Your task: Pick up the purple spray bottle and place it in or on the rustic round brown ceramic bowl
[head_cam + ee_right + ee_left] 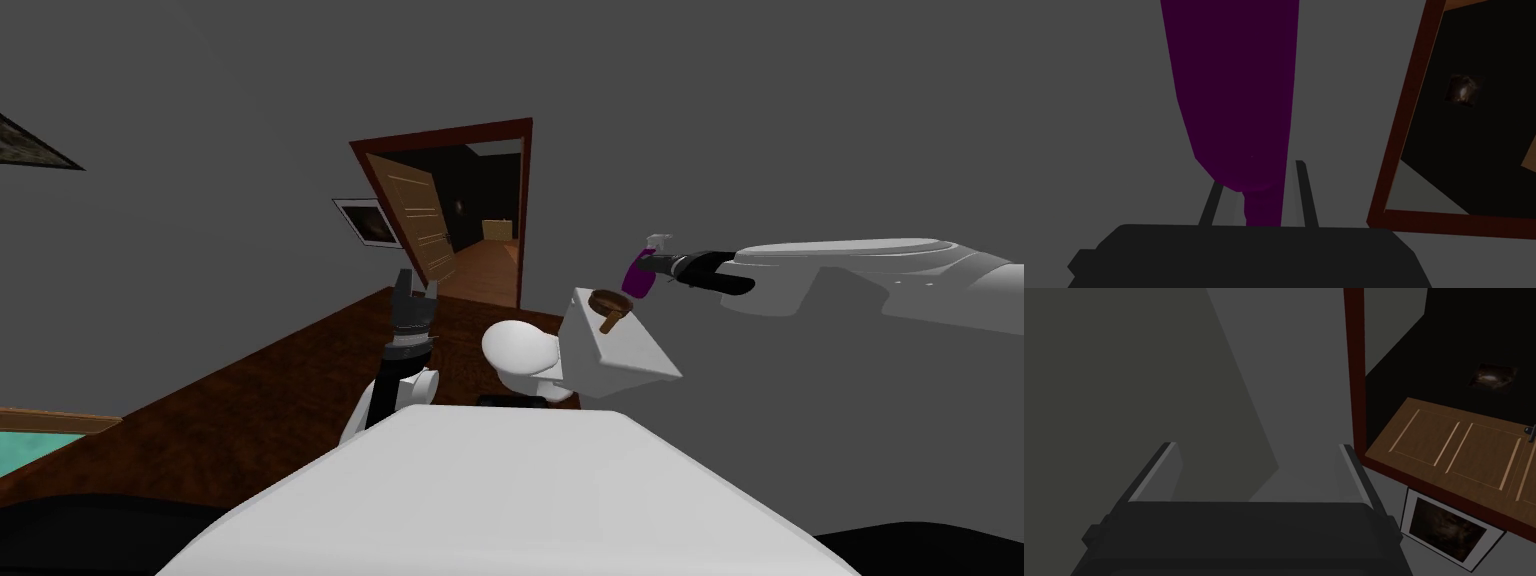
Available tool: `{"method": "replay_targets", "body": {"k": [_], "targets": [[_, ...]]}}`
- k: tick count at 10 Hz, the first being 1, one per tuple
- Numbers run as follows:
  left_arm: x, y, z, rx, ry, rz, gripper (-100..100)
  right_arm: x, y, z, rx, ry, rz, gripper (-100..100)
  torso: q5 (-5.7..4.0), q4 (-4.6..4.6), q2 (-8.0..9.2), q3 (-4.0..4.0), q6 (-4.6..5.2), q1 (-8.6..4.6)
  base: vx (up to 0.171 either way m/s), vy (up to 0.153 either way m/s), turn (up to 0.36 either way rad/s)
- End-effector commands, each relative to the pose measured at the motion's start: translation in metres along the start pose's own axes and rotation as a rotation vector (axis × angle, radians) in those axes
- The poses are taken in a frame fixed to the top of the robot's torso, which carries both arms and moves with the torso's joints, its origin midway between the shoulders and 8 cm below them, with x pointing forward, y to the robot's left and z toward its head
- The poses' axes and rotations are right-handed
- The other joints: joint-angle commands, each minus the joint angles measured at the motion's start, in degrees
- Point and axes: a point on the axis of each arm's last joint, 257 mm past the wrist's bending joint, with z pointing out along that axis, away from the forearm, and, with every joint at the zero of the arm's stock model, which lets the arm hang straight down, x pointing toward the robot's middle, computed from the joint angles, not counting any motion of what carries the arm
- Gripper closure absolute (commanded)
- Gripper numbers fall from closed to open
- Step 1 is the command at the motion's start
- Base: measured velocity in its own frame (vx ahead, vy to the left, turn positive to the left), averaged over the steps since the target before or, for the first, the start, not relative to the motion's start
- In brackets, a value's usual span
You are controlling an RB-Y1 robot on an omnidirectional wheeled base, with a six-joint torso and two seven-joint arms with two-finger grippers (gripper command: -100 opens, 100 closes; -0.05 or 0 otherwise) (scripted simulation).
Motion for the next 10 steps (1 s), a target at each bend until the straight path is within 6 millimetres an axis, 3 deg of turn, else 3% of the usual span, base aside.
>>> {"method": "replay_targets", "body": {"k": [1,3,10], "targets": [[0.0,0.0,0.0,0.0,0.0,0.0,0,0.003,0.003,0.001,-0.006,0.007,0.006,100,0.0,0.0,0.0,0.0,0.0,0.0,0.087,-0.005,-0.035],[0.0,0.0,0.0,0.0,0.0,0.0,0,0.019,0.028,-0.001,-0.053,0.046,0.019,100,0.02,0.02,0.09,0.05,0.02,0.1,0.086,0.034,-0.199],[0.0,0.0,0.0,0.0,0.0,0.0,0,0.022,0.032,-0.002,-0.061,0.053,0.022,100,0.09,0.19,0.64,0.4,0.02,0.11,0.006,0.008,-0.024]]}}
